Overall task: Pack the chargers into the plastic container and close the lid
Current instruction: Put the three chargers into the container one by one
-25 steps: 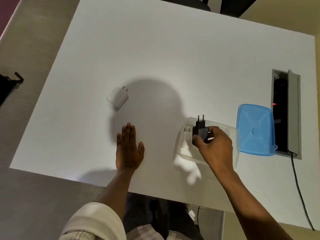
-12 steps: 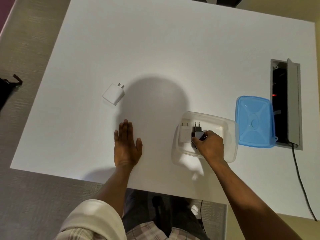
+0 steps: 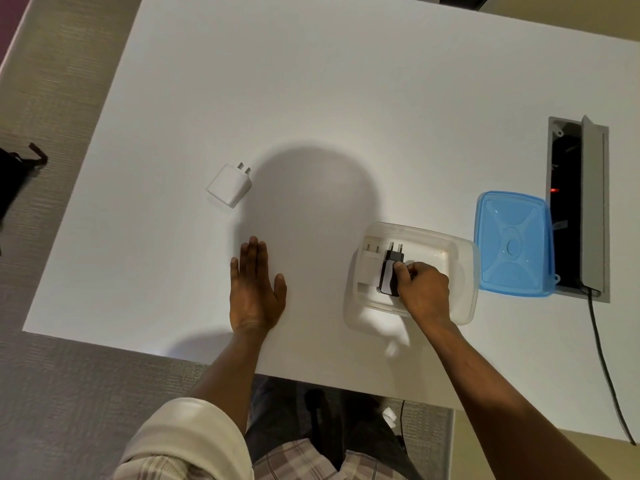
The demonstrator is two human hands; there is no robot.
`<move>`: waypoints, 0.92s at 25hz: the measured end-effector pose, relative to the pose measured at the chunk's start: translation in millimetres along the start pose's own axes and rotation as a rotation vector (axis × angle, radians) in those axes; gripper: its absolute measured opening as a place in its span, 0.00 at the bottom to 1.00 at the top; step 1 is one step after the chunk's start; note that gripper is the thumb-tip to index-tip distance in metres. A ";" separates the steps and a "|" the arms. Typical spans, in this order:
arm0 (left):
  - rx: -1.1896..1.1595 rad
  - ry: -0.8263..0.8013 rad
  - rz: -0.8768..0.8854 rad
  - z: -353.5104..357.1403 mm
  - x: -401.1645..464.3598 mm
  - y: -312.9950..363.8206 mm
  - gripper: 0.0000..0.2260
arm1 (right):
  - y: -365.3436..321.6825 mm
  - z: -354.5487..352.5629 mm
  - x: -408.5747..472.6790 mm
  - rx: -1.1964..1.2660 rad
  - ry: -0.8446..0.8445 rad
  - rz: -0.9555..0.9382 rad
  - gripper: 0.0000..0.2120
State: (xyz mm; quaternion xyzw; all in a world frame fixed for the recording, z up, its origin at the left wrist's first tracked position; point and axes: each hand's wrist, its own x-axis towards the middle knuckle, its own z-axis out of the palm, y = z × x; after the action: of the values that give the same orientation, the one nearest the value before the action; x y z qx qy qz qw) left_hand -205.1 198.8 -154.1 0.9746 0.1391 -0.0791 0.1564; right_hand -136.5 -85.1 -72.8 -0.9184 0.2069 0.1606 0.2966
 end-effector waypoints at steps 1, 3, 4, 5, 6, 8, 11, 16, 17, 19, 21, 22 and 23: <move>-0.002 -0.001 0.001 0.0 -0.3 -0.2 0.32 | 0.0 0.6 -0.3 -0.003 0.000 -0.002 0.19; 0.003 -0.006 0.005 -0.4 0.0 -0.2 0.32 | -0.2 1.4 -1.3 -0.016 0.008 -0.004 0.18; 0.005 -0.010 0.008 -1.2 0.1 0.1 0.32 | -0.6 0.6 -2.3 -0.022 0.023 -0.006 0.16; 0.005 -0.011 0.013 -2.4 -0.4 0.6 0.32 | -2.0 -0.8 -4.0 -0.026 0.050 -0.018 0.15; -0.001 -0.007 0.018 -4.0 -1.7 0.7 0.32 | -4.8 -2.4 -7.0 -0.027 0.090 -0.041 0.14; -0.033 0.002 0.031 -6.9 -2.4 1.8 0.32 | -14.1 -7.9 -11.9 -0.026 0.192 -0.102 0.14; -0.062 -0.002 0.091 -12.8 -0.4 -12.1 0.31 | -40.5 -11.9 -21.8 0.040 0.292 -0.206 0.12; -0.037 0.035 0.041 -32.5 26.7 -71.5 0.32 | -104.4 8.2 -40.4 0.126 0.254 -0.350 0.09; -0.033 0.038 0.033 -37.0 33.5 -85.0 0.32 | -116.8 16.3 -44.2 0.143 0.230 -0.366 0.09; -0.019 0.047 0.059 -44.2 44.8 -106.8 0.32 | -139.7 35.6 -50.0 0.190 0.124 -0.382 0.09; -0.014 0.059 0.077 -47.8 53.2 -119.6 0.32 | -161.6 58.2 -51.4 0.193 -0.029 -0.352 0.11; -0.016 0.063 0.074 -48.8 55.4 -121.8 0.33 | -172.1 68.7 -50.5 0.171 -0.104 -0.313 0.14; -0.020 0.067 0.068 -49.2 56.1 -121.3 0.33 | -182.3 78.2 -48.5 0.146 -0.182 -0.275 0.18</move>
State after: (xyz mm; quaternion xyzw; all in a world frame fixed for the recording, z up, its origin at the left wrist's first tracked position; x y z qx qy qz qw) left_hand -182.2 339.3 -153.3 0.9793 0.1119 -0.0396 0.1638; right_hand -105.2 111.1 -25.7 -0.8958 0.0628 0.1855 0.3991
